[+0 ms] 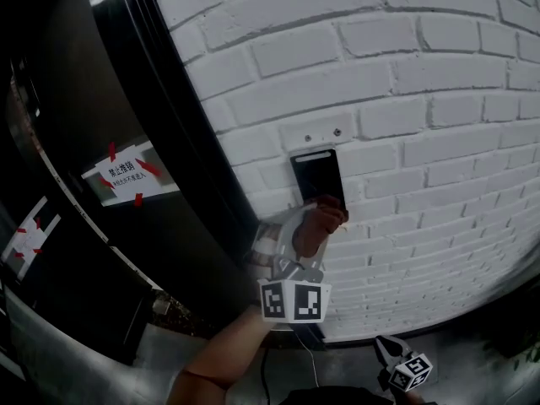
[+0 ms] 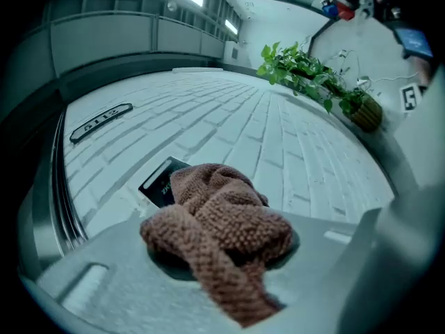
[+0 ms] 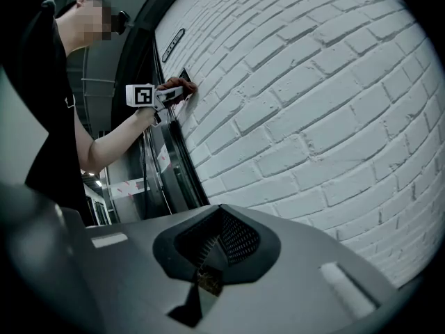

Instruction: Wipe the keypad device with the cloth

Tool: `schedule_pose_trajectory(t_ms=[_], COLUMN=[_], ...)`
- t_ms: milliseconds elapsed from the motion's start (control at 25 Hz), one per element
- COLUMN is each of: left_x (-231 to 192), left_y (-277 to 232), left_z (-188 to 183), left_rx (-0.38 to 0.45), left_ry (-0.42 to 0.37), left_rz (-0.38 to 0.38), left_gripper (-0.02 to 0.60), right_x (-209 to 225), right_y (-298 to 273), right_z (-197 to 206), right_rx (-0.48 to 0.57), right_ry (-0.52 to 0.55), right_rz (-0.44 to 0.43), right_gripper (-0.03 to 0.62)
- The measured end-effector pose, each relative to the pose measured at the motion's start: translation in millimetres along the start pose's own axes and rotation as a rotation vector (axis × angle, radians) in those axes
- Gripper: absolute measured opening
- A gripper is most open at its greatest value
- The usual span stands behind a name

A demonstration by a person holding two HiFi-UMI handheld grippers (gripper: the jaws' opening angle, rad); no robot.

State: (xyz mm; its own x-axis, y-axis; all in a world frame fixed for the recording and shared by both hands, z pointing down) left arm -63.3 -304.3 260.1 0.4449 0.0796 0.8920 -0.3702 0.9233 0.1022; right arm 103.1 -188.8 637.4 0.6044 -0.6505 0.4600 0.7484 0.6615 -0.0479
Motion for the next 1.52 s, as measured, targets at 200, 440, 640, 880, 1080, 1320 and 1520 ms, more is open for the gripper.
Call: schedule_pose_trajectory(t_ms=[200, 440, 640, 880, 1080, 1320, 1520], left_x=[-2.7, 11.3, -34.1, -92.3, -109.3, -43.6, 27.0], left_y=[-6.3, -1.3, -5.9, -16.4, -9.3, 4.8, 9.3], left_z=[-23.0, -11.3, -17.2, -48.9, -29.4, 23.6, 47.5], left_rx=[0.021, 0.0, 0.046, 0.225, 0.29, 0.232, 0.184], left_ry=[0.033, 0.005, 0.154, 0.32, 0.707, 1.009, 1.284], left_rz=[0.059, 0.043, -0.054, -0.145, -0.173, -0.173, -0.113], left_gripper=[0.127, 0.127, 0.124, 0.124, 0.124, 0.124, 0.126], right_x=[2.8, 11.2, 19.4, 8.6, 8.0, 16.2, 19.2], right_y=[3.4, 9.6, 11.9, -2.3, 7.3, 27.3, 32.4], right_z=[0.3, 7.8, 5.8, -0.3, 6.0, 8.0, 12.4], right_rx=[0.016, 0.0, -0.008, -0.011, -0.011, -0.005, -0.04], right_ry=[-0.012, -0.006, -0.013, 0.004, -0.009, -0.029, -0.034], right_rz=[0.012, 0.033, 0.049, -0.01, 0.004, 0.014, -0.003], right_gripper=[0.0, 0.0, 0.0, 0.0, 0.0, 0.0, 0.0])
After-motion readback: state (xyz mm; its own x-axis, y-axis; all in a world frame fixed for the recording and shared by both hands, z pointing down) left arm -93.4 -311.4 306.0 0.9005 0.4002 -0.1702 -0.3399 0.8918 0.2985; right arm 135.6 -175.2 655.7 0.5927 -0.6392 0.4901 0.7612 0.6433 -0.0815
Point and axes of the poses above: the fingertips, and each gripper's own axes: y backward along the fingers, x to its right, z out of its underside, the point moved 5 cm from there along y, backward along the fingers, and after that the axes turned 2 degrees about -x, right-handed, at the moved point
